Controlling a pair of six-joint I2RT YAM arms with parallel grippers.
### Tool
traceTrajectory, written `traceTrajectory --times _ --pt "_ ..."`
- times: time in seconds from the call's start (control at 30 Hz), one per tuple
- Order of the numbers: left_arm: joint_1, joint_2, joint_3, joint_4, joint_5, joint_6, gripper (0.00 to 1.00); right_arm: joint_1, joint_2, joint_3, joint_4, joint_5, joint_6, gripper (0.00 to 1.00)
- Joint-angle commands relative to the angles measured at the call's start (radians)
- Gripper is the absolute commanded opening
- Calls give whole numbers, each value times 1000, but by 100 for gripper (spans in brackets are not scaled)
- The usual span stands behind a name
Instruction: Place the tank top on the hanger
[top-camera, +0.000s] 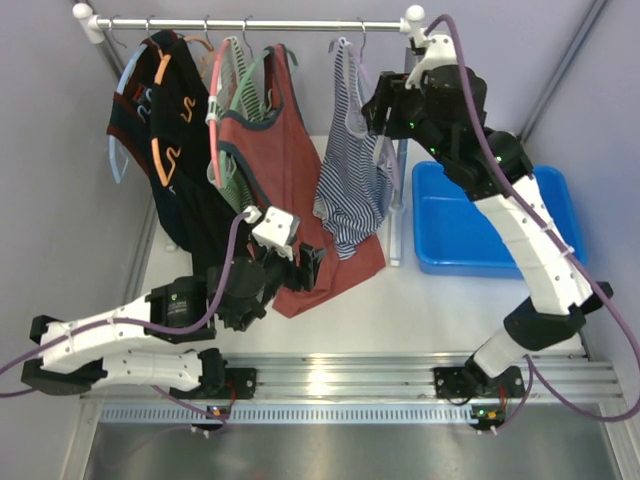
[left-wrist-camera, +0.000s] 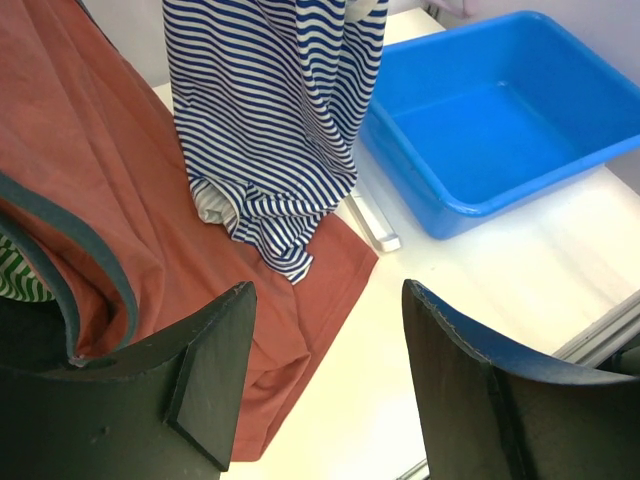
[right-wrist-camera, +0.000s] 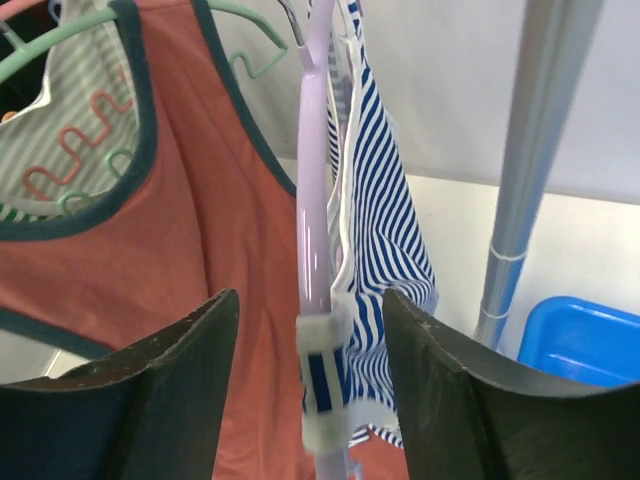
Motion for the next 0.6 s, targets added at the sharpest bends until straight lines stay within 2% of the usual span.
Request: traceTrajectory --times 0.0,0.1,0.23,0.5,0.57 --pt "-1 9 -9 25 4 -12 65 -7 -123 -33 69 -20 12 62" --pt "0 5 -23 28 -5 -17 65 -9 -236 -148 91 -26 32 64" --pt "-1 0 -45 31 -14 -29 65 -9 -434 -450 161 -23 67 69" --pt "0 -32 -144 50 -14 -75 65 -9 -831 -926 140 35 166 77" --pt "0 -44 -179 61 -16 -90 65 -7 -885 -995 134 25 192 79"
